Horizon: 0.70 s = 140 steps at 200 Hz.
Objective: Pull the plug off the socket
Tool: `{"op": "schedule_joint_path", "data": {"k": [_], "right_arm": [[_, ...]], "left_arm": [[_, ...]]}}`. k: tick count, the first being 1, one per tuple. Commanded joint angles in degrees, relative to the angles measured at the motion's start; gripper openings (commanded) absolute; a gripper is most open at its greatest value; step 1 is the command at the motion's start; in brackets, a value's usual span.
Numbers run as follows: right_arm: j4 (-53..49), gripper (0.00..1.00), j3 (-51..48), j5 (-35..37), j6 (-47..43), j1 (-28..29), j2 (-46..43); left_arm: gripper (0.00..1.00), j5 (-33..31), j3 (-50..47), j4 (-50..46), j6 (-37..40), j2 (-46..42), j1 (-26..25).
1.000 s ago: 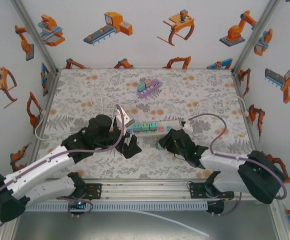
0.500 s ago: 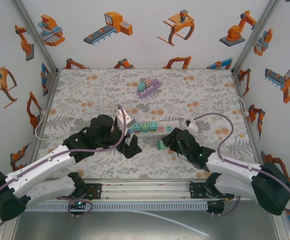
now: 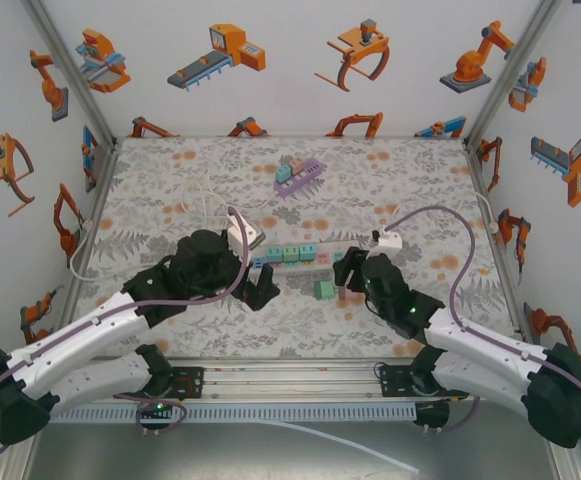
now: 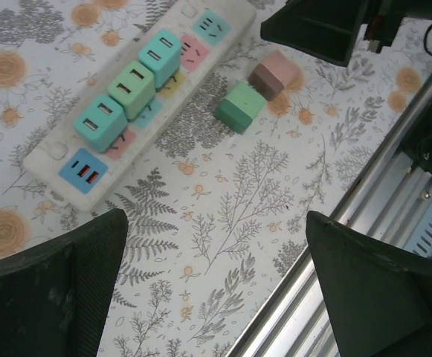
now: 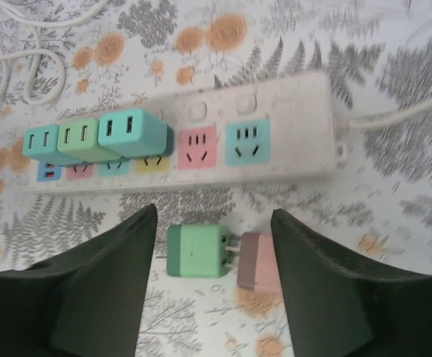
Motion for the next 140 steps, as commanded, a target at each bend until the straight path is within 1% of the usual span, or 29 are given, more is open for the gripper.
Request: {"op": "schedule_joint_path", "data": {"k": [1,16,30,43,69,94,105,140], "right_arm": [[7.9,0.68,2.1,2.5,-19.7,0.2,-0.1],[13.6,0.77,1.9,0.1,-29.5,0.1,1.2],[18.4,0.82,1.8,-4.5,-38.4,-0.1,2.9],[20.3,0.85,2.6,-9.2,-46.0,-0.3,4.8],[20.3,0.89,5.3,-18.4,-57.4,-0.9,9.4],[18.0,0.9,7.8,-29.6,-67.9,-2.2,13.7],[13.9,0.9,10.4,-33.3,-71.8,-2.6,15.6],[1.9,0.9,20.2,-39.6,-79.2,-5.2,22.3]], "left_arm": [[0.97,-8.0,-1.2,0.8,-2.6,-1.8,-0.2],[0.97,-12.2,-1.6,0.2,-3.6,-2.4,-0.2],[0.97,-15.8,-2.0,-0.4,-4.7,-3.3,-0.2],[0.97,-18.9,-2.6,-0.5,-5.6,-4.0,-0.1],[0.97,-23.0,-4.0,0.1,-7.5,-5.0,0.4],[0.97,-27.0,-5.3,0.6,-9.7,-4.6,1.5],[0.97,-28.3,-5.7,0.3,-10.4,-4.0,2.3],[0.97,-28.3,-6.7,0.2,-12.2,-2.4,5.5]]}}
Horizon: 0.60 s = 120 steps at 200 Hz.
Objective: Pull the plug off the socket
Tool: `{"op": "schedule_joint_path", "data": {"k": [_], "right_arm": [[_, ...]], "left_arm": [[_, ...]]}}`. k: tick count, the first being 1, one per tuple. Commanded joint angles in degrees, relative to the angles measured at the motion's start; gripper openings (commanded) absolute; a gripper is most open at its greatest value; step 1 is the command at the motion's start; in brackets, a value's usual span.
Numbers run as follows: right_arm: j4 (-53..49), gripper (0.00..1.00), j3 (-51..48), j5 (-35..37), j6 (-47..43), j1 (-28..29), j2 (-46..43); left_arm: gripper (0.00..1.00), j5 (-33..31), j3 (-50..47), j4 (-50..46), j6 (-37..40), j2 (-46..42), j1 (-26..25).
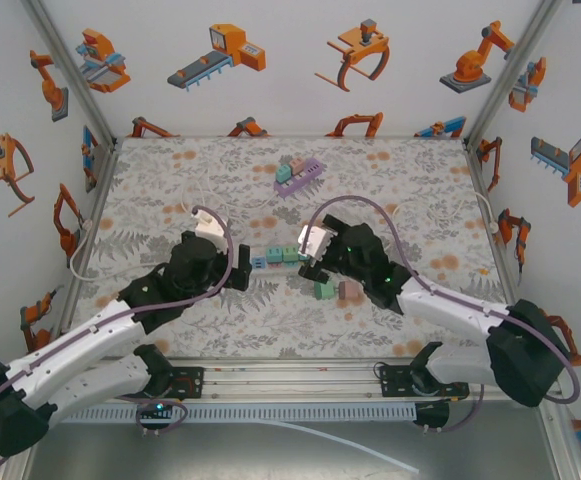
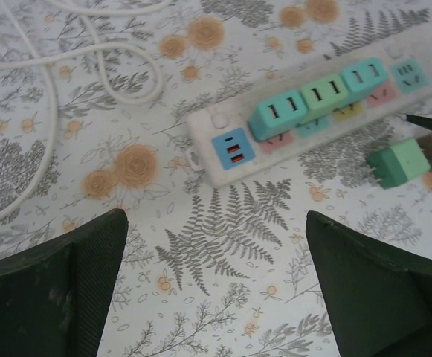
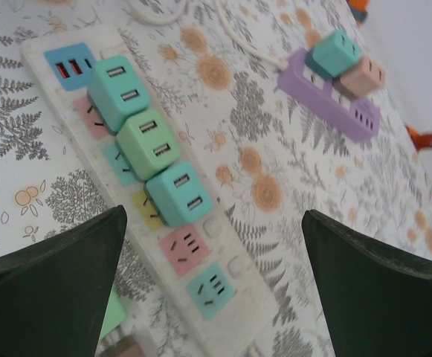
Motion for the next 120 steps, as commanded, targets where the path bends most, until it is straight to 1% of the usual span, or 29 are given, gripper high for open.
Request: {"op": "schedule_joint_path", "data": {"k": [1,21,38,48,60,70,100,120], "right_arm": [[-7.7,0.9,6.6,-8.7,-9.9,-2.0,3.0],[-12.3,0.9,11.3,-14.2,-11.3,-4.7,7.1],[-16.3,0.9,15.7,-19.4,-11.4,-7.5,10.9],[-18.3,0.89,18.0,-21.0,-11.3,-8.6,12.8],[-20.7,0.88,20.5,-23.3,-12.0,-9.7,15.3],[-22.8,0.87,22.2,-25.2,-12.9,-10.2,17.1],[-27.9,0.83,25.9,-27.9,-15.4,-10.9,21.4],[-30.3,0.81,27.4,-29.4,-16.6,-11.3,23.3]], "left_arm": [[0.97,-2.1,-1.1,0.2,-3.0,0.7,2.0],[0.97,0.3,-2.0,2.2,-3.4,1.4,4.2],[0.97,0.1,-2.1,2.8,-4.0,3.0,5.4],[0.97,0.7,-1.7,2.8,-4.2,4.5,6.5],[1.0,1.9,-1.0,3.0,-4.6,6.3,7.7],[0.98,3.2,-0.5,3.5,-5.0,8.0,8.8],[0.94,7.5,0.8,5.9,-6.1,12.9,11.6],[0.91,9.3,2.0,7.2,-6.6,16.1,12.3]]}}
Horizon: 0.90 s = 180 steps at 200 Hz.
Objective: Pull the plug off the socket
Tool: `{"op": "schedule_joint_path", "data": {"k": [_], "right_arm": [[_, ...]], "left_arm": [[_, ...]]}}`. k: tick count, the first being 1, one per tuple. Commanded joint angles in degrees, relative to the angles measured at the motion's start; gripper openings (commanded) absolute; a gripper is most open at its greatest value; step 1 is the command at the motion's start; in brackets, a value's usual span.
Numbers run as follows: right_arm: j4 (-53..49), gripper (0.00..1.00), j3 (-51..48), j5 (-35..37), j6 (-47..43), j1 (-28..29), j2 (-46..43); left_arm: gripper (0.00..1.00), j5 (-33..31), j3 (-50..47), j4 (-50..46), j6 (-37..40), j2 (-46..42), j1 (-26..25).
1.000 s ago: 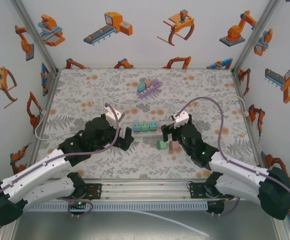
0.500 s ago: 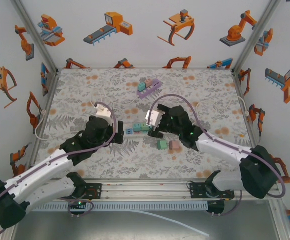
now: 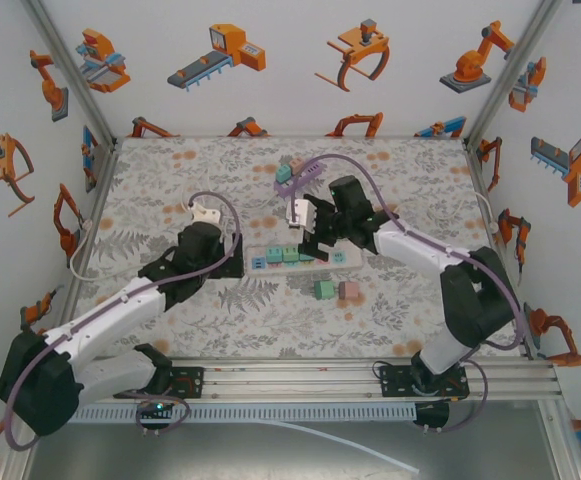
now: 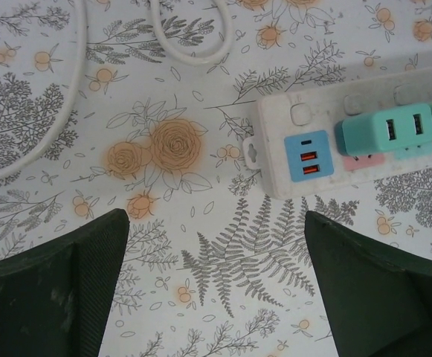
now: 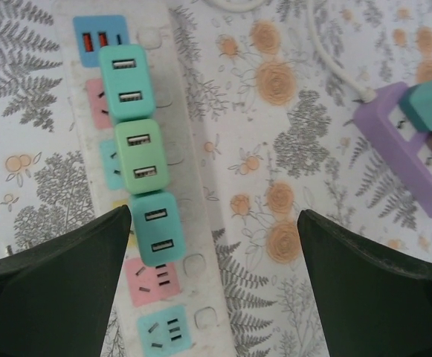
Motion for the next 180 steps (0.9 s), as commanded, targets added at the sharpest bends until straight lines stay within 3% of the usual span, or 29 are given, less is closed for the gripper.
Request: {"op": "schedule_joint_path", "data": {"k": [1,68,100,120,180], "right_arm": [[-6.3,0.81,2.9,-5.0,-3.1,-0.6,1.8],[-13.4,0.7,6.5,-6.2,-6.7,-0.9,6.4],[-13.5,0.59,6.8,-5.1,-7.2,-1.0,7.2],[-14.0,0.52,7.2,-5.2,-7.3,-1.0,7.8],[-14.3,0.43,7.4,-5.8,-7.4,-1.0,8.2]], "left_arm": [[0.91,4.0,2.9,3.3,-2.0,2.8,0.9],[0.81,7.2,5.4,6.2,-3.7,11.8,1.7],[0.77,7.7,6.2,6.3,-4.1,14.9,1.8],[0.76,8.6,6.6,6.6,-4.4,16.7,1.8],[0.74,9.2,7.4,6.4,-5.0,20.8,1.8]]}}
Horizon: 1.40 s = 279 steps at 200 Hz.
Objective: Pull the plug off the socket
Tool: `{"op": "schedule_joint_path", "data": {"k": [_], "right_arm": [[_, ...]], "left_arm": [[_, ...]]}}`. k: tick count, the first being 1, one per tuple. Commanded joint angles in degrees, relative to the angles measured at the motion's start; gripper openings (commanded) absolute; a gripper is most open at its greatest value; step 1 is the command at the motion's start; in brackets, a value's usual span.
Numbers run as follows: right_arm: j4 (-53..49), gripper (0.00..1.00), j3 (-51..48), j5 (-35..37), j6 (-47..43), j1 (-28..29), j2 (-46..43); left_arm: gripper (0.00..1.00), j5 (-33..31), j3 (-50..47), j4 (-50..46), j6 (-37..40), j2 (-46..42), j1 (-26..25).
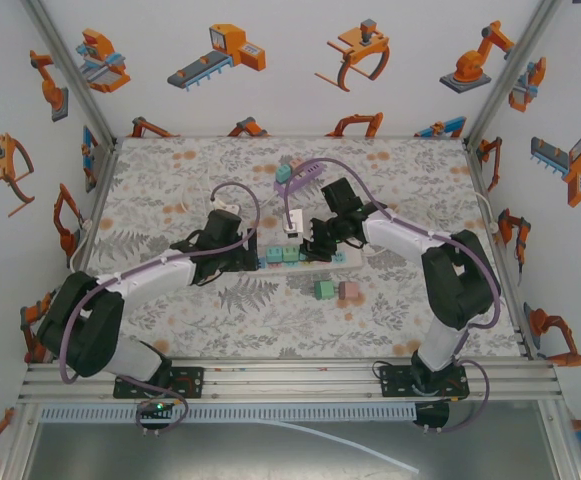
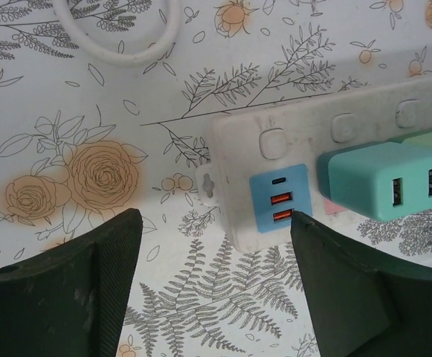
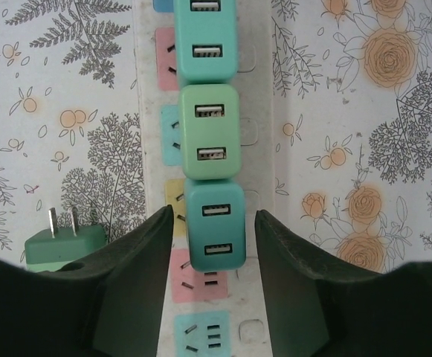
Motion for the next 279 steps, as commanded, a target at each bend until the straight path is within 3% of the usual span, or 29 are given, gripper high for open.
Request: {"op": "schedule_joint_path", "data": {"k": [1,98,227,279], "right_arm": [[-1.0,0.43,2.0,-1.3,-0.8,-0.3,0.7],[-4.7,0.24,5.4,-4.5,-0.8,-0.3,1.2],[-9.0,0.2,8.5,-4.6,0.0,-0.3,-1.3],[-6.3,0.2,6.8,-2.9,8.6,-0.4,-6.7]], "left_arm": [[0.74,0.6,1.9,0.2,-1.1,1.5,0.3],[0.73,-1.6,2.2,-3.9,-0.5,5.4,0.2],[0.73,-5.2,1.9,-7.5,0.4,4.1,-2.3],[0.75,-4.4,2.4,-7.1,0.8,-0.8,-2.6]]}}
